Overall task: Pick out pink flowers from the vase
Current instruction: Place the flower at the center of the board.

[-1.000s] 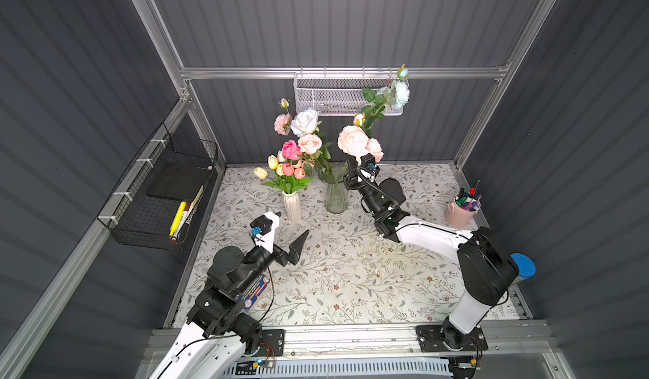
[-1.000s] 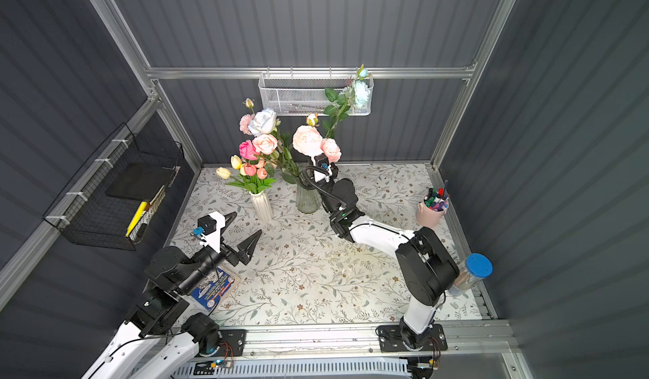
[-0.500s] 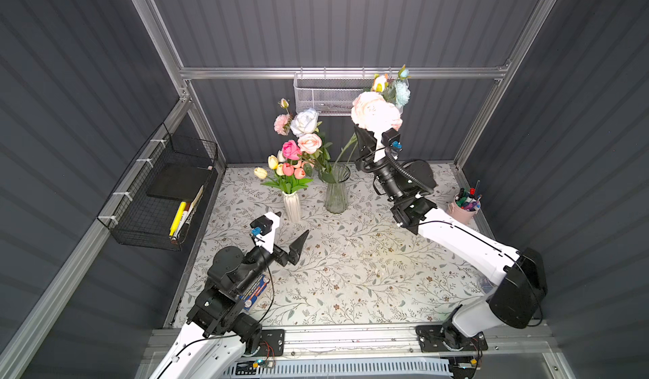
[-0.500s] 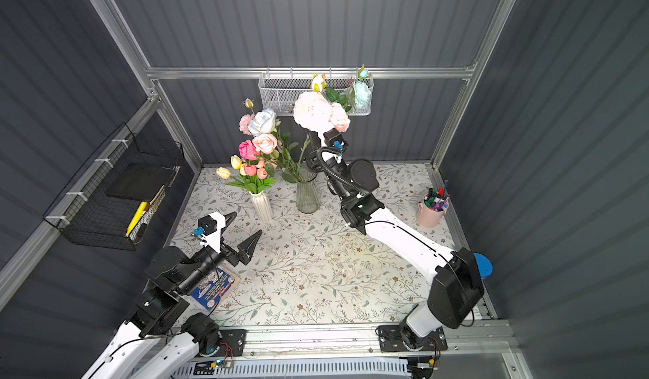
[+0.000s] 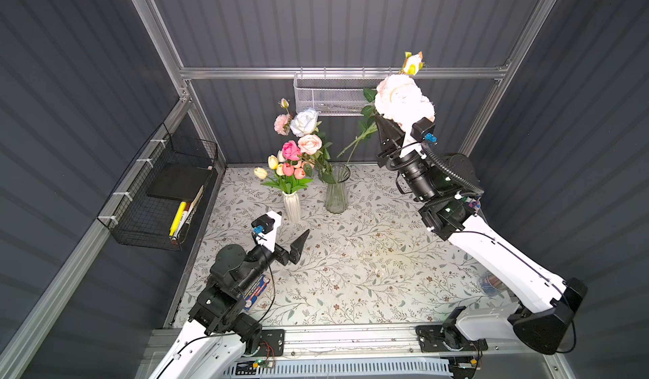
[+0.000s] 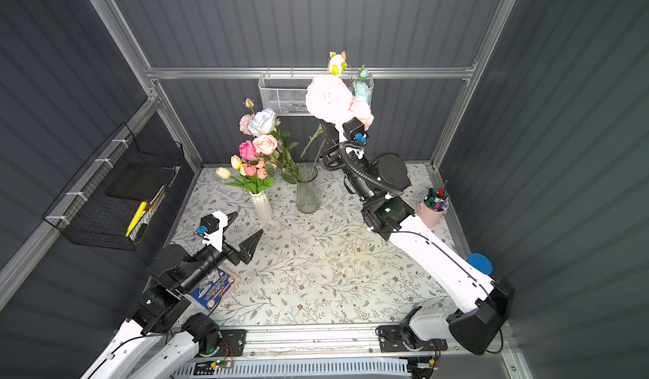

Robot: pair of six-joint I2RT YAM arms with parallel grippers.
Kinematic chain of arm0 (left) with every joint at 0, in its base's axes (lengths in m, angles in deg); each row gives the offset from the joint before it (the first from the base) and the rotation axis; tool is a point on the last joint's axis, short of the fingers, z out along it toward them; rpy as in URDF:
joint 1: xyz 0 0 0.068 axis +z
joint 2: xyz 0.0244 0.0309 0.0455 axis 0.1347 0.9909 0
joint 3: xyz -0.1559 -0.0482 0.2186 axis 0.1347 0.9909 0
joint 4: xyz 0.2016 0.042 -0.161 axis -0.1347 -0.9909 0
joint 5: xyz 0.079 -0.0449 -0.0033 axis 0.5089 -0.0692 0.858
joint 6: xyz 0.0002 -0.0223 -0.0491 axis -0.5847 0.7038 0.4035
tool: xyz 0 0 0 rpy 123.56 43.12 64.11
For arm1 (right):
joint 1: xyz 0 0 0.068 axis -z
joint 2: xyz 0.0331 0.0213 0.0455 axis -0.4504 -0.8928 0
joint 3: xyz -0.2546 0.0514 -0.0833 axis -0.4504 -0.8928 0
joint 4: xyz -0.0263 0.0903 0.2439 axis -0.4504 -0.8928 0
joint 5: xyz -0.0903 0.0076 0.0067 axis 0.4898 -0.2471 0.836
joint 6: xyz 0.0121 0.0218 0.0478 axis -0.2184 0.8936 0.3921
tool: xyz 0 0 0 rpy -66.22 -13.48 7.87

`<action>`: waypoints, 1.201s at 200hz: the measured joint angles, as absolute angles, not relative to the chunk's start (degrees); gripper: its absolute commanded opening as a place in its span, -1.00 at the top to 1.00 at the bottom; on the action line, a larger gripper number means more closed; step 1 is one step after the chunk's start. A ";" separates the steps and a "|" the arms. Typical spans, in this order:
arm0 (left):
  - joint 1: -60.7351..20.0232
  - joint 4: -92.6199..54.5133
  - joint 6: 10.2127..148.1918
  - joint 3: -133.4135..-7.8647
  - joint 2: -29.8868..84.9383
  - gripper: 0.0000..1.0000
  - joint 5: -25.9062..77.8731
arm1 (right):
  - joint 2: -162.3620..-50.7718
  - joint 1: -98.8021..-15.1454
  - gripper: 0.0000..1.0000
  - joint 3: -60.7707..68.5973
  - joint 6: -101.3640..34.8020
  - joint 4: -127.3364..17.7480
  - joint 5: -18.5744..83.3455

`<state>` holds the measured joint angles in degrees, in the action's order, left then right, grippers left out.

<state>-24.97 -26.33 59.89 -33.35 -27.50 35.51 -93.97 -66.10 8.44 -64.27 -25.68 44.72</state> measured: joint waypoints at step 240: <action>-24.97 -26.35 59.57 -33.35 -25.80 -0.98 35.71 | -109.75 -32.68 1.00 26.99 -38.55 -102.84 42.91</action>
